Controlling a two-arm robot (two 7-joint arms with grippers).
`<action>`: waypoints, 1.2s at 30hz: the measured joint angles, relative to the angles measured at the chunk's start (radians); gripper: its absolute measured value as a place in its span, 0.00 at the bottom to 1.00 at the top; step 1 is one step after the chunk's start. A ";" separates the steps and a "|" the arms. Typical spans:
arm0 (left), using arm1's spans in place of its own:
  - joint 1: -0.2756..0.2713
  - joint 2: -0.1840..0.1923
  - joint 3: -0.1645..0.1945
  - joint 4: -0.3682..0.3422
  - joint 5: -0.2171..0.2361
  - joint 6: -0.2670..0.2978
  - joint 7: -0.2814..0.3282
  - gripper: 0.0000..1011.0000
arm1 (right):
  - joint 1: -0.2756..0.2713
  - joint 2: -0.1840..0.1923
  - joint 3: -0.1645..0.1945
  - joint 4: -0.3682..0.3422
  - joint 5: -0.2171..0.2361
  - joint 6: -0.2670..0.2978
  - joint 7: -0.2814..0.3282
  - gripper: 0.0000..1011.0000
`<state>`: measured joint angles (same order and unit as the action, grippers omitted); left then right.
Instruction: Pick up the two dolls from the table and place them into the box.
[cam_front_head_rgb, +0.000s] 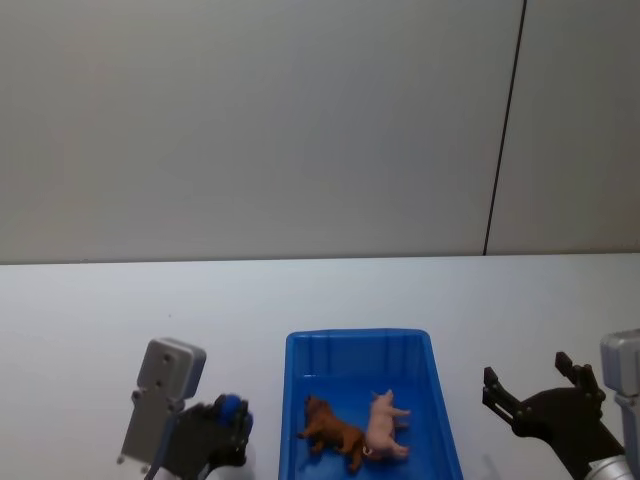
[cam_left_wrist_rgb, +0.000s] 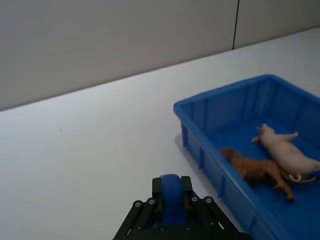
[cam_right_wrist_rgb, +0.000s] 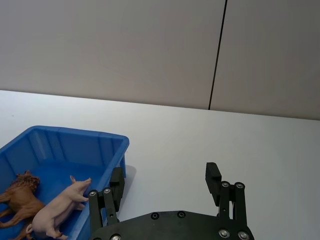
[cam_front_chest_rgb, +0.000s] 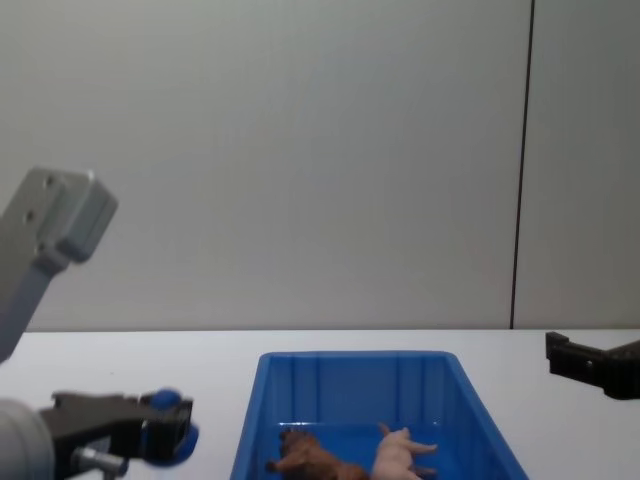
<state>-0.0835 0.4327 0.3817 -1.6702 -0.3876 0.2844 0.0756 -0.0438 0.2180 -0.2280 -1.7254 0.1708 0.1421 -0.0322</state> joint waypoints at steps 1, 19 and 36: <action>-0.004 -0.001 -0.001 -0.006 0.008 -0.010 -0.011 0.21 | 0.000 0.000 0.000 0.000 0.000 0.000 0.000 0.99; -0.061 -0.023 -0.004 -0.035 0.052 -0.115 -0.202 0.12 | 0.000 0.000 0.000 0.000 0.000 0.000 0.000 0.99; -0.131 -0.059 0.002 0.008 0.025 -0.185 -0.449 0.61 | 0.000 0.000 0.000 0.000 0.000 0.000 0.000 0.99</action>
<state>-0.2146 0.3733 0.3840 -1.6624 -0.3627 0.0994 -0.3739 -0.0439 0.2180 -0.2280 -1.7254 0.1708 0.1421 -0.0322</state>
